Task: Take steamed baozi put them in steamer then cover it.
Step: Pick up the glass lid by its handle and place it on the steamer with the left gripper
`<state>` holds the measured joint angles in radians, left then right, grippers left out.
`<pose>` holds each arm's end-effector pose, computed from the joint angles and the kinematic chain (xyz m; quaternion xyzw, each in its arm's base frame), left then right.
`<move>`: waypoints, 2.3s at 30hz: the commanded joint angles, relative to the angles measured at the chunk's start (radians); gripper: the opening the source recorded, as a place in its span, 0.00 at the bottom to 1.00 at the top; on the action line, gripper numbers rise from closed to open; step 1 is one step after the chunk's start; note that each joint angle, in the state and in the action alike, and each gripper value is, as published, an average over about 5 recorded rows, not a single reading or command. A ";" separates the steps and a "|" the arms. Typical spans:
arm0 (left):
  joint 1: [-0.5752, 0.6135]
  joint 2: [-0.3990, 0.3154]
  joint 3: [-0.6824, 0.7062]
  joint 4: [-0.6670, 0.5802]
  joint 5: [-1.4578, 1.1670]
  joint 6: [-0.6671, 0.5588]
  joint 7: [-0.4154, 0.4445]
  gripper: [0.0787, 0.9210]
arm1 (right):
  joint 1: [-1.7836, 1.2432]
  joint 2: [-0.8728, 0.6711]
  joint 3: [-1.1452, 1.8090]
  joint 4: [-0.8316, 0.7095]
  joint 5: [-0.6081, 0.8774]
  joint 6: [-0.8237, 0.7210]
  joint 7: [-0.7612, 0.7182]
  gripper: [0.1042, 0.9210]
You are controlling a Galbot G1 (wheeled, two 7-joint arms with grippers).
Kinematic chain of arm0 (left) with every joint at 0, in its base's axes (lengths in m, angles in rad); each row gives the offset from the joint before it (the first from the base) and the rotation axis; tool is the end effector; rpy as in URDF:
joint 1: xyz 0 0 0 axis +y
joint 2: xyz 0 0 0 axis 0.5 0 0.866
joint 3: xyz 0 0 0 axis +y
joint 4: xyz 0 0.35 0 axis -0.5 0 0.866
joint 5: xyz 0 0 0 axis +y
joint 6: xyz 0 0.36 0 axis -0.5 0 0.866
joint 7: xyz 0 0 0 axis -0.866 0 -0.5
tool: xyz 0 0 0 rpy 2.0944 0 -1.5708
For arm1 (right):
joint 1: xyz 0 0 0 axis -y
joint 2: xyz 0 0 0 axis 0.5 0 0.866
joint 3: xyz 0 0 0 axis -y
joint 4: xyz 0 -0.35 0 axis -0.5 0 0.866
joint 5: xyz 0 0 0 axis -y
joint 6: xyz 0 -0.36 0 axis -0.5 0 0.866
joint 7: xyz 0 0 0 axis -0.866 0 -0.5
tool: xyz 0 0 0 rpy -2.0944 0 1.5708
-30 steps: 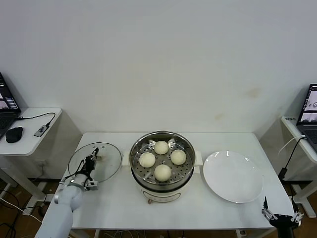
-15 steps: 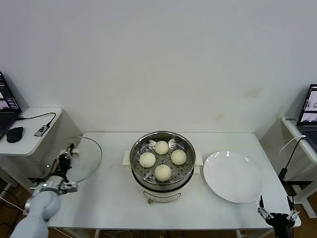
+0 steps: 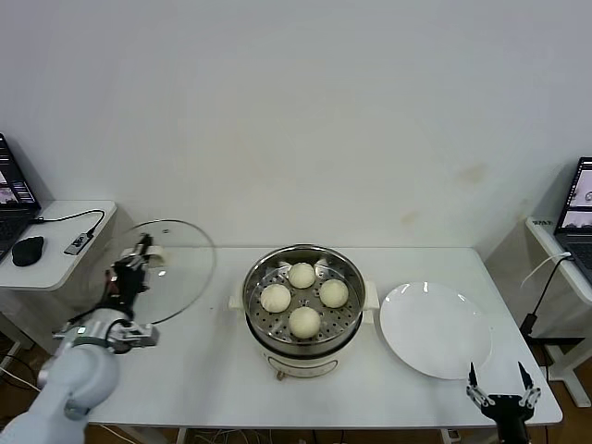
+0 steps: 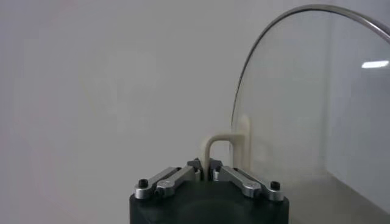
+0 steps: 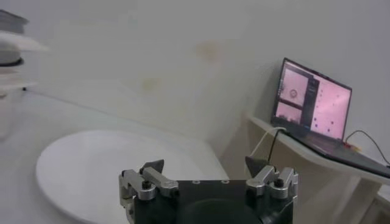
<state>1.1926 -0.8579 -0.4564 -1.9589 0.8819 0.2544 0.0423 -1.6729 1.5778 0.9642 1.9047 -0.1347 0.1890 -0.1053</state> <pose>0.3034 0.1229 -0.2227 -0.0063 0.7149 0.6980 0.0392 0.1129 -0.1434 -0.3691 -0.1181 -0.9745 0.1757 0.0739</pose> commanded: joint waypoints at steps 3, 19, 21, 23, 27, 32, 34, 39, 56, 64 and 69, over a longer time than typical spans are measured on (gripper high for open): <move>-0.265 0.000 0.489 -0.149 0.000 0.323 0.140 0.07 | 0.029 0.001 -0.033 -0.035 -0.070 0.004 0.008 0.88; -0.394 -0.362 0.592 0.020 0.412 0.350 0.347 0.07 | 0.068 0.005 -0.105 -0.064 -0.149 -0.019 0.028 0.88; -0.385 -0.409 0.587 0.028 0.472 0.349 0.366 0.07 | 0.068 0.005 -0.110 -0.067 -0.154 -0.018 0.029 0.88; -0.377 -0.446 0.583 0.033 0.516 0.348 0.380 0.07 | 0.068 0.006 -0.114 -0.069 -0.157 -0.018 0.029 0.88; -0.353 -0.501 0.580 0.042 0.563 0.347 0.388 0.07 | 0.068 0.006 -0.121 -0.071 -0.166 -0.019 0.031 0.88; -0.311 -0.546 0.582 0.047 0.610 0.339 0.388 0.07 | 0.070 0.005 -0.123 -0.073 -0.172 -0.019 0.031 0.88; -0.295 -0.566 0.584 0.051 0.641 0.333 0.386 0.07 | 0.071 0.005 -0.122 -0.073 -0.172 -0.019 0.031 0.88; -0.270 -0.602 0.595 0.064 0.701 0.324 0.384 0.07 | 0.073 0.005 -0.124 -0.078 -0.173 -0.017 0.031 0.88; -0.248 -0.635 0.584 0.117 0.751 0.308 0.369 0.07 | 0.076 0.004 -0.129 -0.095 -0.179 -0.008 0.029 0.88; -0.244 -0.646 0.581 0.133 0.754 0.301 0.364 0.07 | 0.075 0.003 -0.134 -0.103 -0.179 -0.005 0.028 0.88; -0.243 -0.649 0.581 0.140 0.754 0.300 0.362 0.07 | 0.075 0.003 -0.138 -0.105 -0.180 -0.005 0.027 0.88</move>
<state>0.9460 -1.4940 0.1242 -1.8281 1.6198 0.5549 0.4048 -1.5979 1.5811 0.8281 1.8023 -0.3136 0.1837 -0.0772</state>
